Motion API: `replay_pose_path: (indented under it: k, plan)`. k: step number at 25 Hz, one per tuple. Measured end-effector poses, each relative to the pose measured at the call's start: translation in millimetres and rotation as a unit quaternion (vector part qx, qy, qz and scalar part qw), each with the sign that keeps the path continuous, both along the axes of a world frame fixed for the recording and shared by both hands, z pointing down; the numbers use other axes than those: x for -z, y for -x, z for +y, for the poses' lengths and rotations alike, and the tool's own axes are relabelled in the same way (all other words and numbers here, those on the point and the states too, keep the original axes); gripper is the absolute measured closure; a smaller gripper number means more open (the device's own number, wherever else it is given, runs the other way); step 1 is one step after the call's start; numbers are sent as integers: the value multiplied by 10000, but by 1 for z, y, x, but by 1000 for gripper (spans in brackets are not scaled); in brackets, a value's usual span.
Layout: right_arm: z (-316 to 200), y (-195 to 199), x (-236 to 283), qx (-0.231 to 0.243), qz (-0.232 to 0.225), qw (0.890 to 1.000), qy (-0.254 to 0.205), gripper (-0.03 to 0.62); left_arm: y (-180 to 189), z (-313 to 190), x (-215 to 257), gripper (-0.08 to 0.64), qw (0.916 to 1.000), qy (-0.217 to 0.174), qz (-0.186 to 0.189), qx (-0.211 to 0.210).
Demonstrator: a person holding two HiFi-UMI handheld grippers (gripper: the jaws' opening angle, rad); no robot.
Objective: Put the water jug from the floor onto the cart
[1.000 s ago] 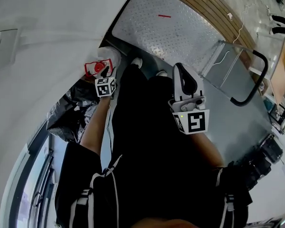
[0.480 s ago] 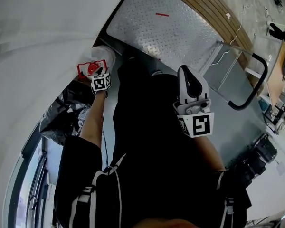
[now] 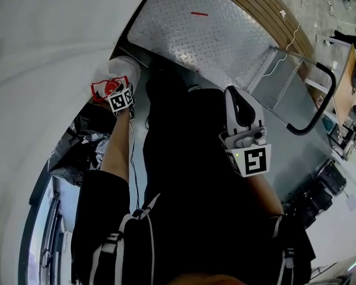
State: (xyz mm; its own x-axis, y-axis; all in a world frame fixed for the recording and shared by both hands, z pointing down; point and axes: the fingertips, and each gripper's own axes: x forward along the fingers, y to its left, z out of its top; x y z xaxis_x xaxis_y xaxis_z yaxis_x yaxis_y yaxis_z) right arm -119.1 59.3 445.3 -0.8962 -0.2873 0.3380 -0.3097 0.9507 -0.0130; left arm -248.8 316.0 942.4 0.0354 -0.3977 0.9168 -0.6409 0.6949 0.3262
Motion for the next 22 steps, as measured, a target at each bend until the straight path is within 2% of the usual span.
replay_pose_path:
  k: [11,12,13,14,19,22]
  plan:
    - [5,-22,-9,-113,269,9996,-32,574,0,-1,-43,404,9975,565,382,-205]
    - [2,-28,-6,-169,283,9995,0,574,0,-4,-40,432,9972,593,387,-232]
    - [2,-34,-4,-224,301,9993,47,574,0,-7,-37,489,9970,610,392,-263]
    - [2,-39,-2,-279,331,9990,69,572,-2,-8,-36,502,9967,623,418,-311]
    - [5,-52,-8,-551,450,9974,105,574,-6,-5,-47,500,9925,767,545,-786]
    - [-2,-58,-3,-734,460,9959,269,574,-3,-9,-42,503,9908,864,535,-892]
